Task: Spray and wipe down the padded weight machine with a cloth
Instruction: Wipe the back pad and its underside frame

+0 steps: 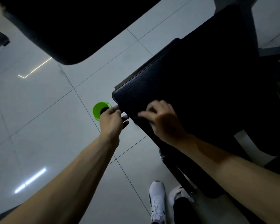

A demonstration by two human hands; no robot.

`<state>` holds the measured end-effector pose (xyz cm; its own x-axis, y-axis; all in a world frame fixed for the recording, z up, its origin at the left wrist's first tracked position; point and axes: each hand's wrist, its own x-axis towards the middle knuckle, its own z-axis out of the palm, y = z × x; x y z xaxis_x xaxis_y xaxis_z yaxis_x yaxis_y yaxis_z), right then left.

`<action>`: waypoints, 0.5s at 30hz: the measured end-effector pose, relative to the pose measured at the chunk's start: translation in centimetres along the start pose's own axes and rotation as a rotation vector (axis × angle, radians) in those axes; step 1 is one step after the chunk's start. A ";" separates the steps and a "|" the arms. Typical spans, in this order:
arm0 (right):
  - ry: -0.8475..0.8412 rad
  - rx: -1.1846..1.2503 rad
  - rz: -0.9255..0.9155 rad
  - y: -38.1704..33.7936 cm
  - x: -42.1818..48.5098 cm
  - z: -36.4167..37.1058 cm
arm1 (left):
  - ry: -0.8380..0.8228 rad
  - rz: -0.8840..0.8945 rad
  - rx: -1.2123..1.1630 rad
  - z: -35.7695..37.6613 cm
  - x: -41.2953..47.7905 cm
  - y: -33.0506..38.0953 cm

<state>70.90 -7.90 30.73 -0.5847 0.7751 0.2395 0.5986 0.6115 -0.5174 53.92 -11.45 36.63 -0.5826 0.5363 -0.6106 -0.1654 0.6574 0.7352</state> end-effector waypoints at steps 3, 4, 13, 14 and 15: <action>0.270 0.029 0.355 -0.4 7.7 -0.4 | 0.010 -0.018 -0.031 0.3 -0.2 0.3; 0.323 0.063 0.482 -0.4 9.9 -0.5 | 0.008 -0.026 -0.036 0.4 -0.3 0.3; -0.059 0.015 -0.102 -2.1 -2.0 1.7 | -0.019 -0.102 -0.094 0.0 -0.4 0.9; -0.098 0.004 -0.130 -1.0 -4.4 1.4 | -0.039 -0.081 -0.059 0.0 -0.5 0.7; -0.118 0.003 -0.129 0.1 -6.3 0.8 | -0.045 -0.049 -0.023 0.0 -0.5 0.5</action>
<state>74.15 -12.85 28.50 -0.7170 0.6661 0.2057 0.5129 0.7039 -0.4915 54.14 -11.33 37.31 -0.5369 0.5274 -0.6585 -0.2114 0.6715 0.7102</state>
